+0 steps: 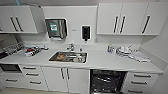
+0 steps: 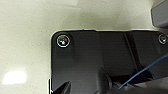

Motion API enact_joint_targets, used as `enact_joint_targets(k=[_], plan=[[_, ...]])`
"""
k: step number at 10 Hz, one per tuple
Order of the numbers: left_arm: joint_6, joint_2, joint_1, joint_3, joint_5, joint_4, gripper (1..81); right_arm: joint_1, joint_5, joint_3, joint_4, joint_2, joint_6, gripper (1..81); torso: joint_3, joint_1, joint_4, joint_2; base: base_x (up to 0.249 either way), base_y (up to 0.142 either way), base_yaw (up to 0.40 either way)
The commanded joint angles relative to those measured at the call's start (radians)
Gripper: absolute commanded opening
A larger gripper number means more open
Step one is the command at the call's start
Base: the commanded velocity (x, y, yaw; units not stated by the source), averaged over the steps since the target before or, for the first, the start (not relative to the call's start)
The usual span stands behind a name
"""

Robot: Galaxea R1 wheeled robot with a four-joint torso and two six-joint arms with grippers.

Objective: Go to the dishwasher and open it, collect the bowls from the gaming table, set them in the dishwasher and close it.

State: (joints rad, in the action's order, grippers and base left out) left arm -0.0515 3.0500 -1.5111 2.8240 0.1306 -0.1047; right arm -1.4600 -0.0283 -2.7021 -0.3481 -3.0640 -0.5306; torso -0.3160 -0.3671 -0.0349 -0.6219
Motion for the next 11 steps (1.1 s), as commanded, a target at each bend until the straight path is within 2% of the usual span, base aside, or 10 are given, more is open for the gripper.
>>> enact_joint_targets(k=[1,2,3,8,9,11], plan=[[0.005,-0.005,0.038,0.006,-0.051,0.008,81.1,0.045,-0.053,0.009,-0.012,-0.005,0.004,81.1,0.061,0.063,0.0,0.098,0.0,0.0,0.0],[0.005,-0.003,0.038,0.006,-0.051,0.008,81.1,0.045,-0.053,0.006,-0.012,-0.005,0.004,81.1,0.121,0.146,0.0,0.227,0.0,0.0,0.0],[0.005,-0.002,0.038,0.006,-0.051,0.008,81.1,0.045,-0.053,0.006,-0.012,-0.005,0.006,81.1,0.057,0.108,0.0,0.167,0.0,0.0,0.0],[0.007,0.001,0.038,0.006,-0.051,0.008,81.1,0.046,-0.053,0.007,-0.012,-0.006,0.004,81.1,0.059,0.225,0.0,0.343,0.0,0.0,0.0],[0.007,0.001,0.038,0.005,-0.051,0.008,81.1,0.046,-0.053,0.009,-0.012,-0.006,0.006,81.1,0.125,0.246,0.0,0.375,0.0,0.0,0.0],[0.006,0.003,0.038,0.005,-0.051,0.008,81.1,0.045,-0.053,0.009,-0.012,-0.006,0.006,81.1,0.144,0.282,0.0,0.433,0.0,0.0,0.0]])
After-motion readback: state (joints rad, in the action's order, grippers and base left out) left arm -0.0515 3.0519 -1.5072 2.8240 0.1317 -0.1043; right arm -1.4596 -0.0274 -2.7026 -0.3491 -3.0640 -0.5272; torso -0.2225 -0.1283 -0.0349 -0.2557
